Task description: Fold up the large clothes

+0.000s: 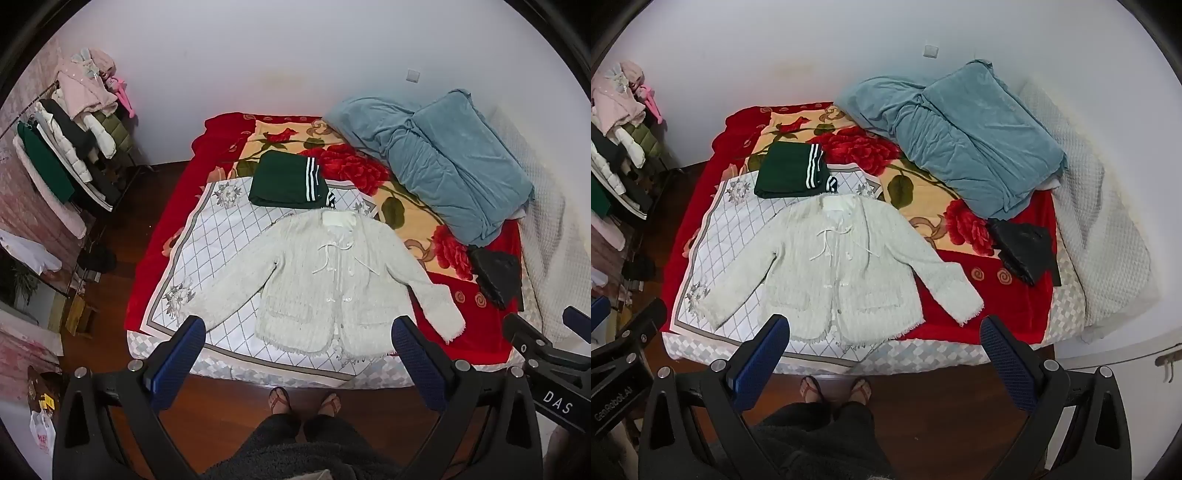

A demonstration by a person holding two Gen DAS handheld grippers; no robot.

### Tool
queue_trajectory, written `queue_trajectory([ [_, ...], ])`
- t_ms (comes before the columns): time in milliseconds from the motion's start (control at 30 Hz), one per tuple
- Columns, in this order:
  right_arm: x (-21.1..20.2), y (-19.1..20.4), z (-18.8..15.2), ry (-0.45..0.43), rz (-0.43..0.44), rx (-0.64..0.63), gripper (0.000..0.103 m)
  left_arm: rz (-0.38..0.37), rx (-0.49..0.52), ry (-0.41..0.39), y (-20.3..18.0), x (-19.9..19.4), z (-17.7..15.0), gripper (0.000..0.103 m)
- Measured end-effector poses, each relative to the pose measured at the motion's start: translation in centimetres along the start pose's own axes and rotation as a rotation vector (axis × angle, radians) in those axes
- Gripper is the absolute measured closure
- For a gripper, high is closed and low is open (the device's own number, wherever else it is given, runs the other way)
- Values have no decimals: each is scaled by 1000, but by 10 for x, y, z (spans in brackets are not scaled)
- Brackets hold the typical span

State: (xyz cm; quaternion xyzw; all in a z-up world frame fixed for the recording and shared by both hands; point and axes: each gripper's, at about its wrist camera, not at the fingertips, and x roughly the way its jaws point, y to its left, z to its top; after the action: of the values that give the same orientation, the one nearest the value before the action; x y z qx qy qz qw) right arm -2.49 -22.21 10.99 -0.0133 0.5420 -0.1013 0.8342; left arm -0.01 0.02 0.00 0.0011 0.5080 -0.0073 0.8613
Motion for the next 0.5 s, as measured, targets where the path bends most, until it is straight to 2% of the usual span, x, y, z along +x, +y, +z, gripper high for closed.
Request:
queue_trajectory([
  [433,0,0,0,-6,-10,-4,0,3,1,2,1,1,2,0],
  [500,-4,2,8,-6,-6,-2,0,1,2,1,1,0,1,0],
])
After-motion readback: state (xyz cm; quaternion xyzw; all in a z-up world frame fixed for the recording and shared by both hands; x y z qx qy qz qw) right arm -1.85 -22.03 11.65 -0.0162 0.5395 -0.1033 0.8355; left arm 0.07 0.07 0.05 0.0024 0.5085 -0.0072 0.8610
